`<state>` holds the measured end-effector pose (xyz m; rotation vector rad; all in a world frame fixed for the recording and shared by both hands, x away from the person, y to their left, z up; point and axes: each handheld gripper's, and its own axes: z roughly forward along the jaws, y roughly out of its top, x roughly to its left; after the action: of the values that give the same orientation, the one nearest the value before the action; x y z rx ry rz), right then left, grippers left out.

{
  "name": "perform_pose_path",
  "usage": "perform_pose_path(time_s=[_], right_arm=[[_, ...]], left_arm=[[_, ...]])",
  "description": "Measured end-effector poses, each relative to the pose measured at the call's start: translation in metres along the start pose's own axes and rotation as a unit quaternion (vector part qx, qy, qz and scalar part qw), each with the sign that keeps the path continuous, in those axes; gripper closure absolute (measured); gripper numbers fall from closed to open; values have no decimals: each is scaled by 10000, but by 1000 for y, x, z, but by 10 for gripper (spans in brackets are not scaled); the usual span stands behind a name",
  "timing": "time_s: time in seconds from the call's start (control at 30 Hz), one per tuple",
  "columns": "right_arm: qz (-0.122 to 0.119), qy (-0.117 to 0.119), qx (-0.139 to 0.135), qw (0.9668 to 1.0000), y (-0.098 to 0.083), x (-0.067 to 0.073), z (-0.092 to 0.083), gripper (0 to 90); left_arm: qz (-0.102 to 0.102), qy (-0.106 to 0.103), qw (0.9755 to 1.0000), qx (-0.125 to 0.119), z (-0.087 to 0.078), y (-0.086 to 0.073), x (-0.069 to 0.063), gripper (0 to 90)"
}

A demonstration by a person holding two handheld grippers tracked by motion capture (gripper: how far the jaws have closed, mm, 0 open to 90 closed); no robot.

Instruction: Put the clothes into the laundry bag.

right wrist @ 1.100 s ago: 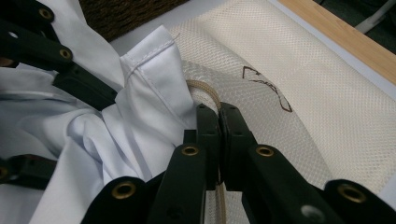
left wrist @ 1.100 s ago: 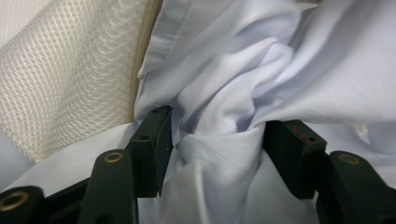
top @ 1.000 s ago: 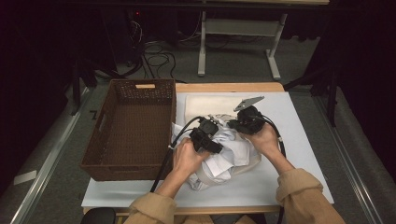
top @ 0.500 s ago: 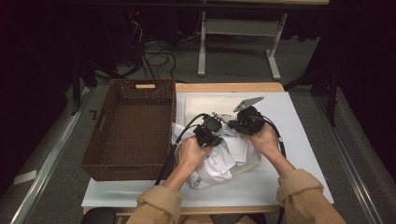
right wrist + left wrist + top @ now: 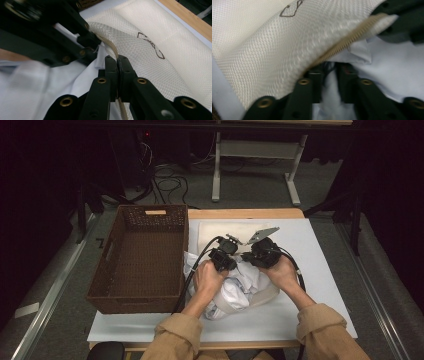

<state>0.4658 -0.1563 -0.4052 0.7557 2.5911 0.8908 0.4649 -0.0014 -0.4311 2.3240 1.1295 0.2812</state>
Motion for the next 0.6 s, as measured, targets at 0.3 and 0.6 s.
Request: perform_pose_path(time_s=[0.3, 0.6], right_arm=[[23, -35, -27, 10000, -2, -3, 1, 886], [59, -67, -22, 10000, -1, -1, 2, 886]], left_arm=[[304, -146, 9994, -82, -36, -13, -7, 485], [457, -396, 9981, 113, -48, -31, -15, 406]])
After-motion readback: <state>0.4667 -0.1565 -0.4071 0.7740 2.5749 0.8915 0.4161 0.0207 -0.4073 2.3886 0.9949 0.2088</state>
